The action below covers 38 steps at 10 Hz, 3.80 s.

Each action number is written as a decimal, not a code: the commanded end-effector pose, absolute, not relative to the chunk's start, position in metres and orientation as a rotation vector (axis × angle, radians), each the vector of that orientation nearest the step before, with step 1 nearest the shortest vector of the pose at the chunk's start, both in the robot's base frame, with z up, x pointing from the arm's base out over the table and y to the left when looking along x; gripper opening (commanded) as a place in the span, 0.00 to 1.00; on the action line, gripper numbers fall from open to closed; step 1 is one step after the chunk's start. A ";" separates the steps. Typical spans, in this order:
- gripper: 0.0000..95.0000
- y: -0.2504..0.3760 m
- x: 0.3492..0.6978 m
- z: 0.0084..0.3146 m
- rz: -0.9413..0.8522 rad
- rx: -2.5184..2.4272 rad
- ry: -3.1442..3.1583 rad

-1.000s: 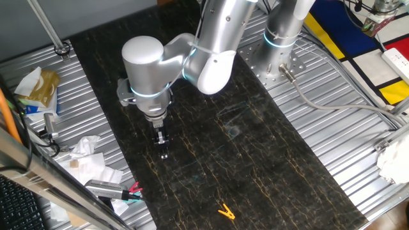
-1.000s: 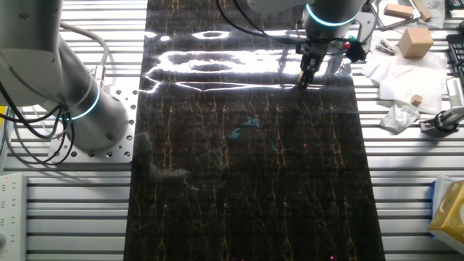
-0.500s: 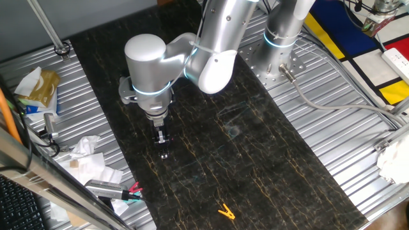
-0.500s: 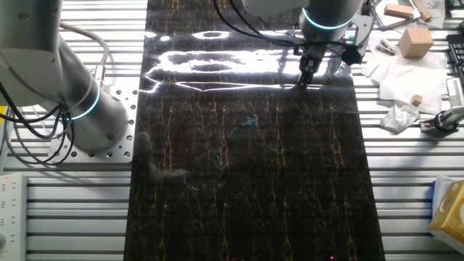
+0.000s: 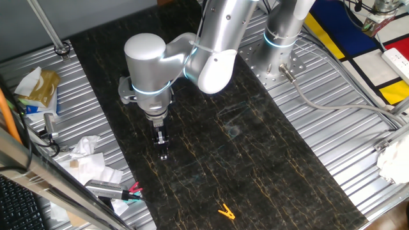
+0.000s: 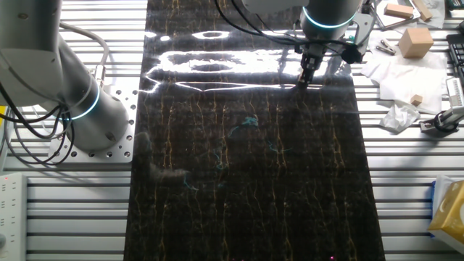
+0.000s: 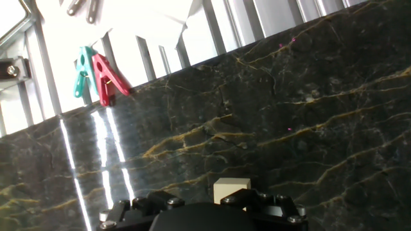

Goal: Use the gripper to push the small block from left to right

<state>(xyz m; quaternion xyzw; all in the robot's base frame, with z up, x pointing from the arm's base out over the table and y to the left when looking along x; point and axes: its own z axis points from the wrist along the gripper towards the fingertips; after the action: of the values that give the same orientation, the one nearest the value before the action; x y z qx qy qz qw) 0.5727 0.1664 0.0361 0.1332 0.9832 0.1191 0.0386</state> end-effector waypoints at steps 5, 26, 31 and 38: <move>0.80 0.166 0.573 0.036 0.342 0.389 3.022; 0.80 0.159 0.569 0.030 0.235 0.126 3.040; 0.80 0.159 0.569 0.030 0.165 -0.142 3.053; 0.80 0.159 0.569 0.030 0.184 -0.119 3.102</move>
<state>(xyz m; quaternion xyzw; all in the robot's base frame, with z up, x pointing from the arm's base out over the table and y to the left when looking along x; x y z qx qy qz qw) 0.5690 0.1588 0.0303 -0.0393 0.9973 0.0588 0.0172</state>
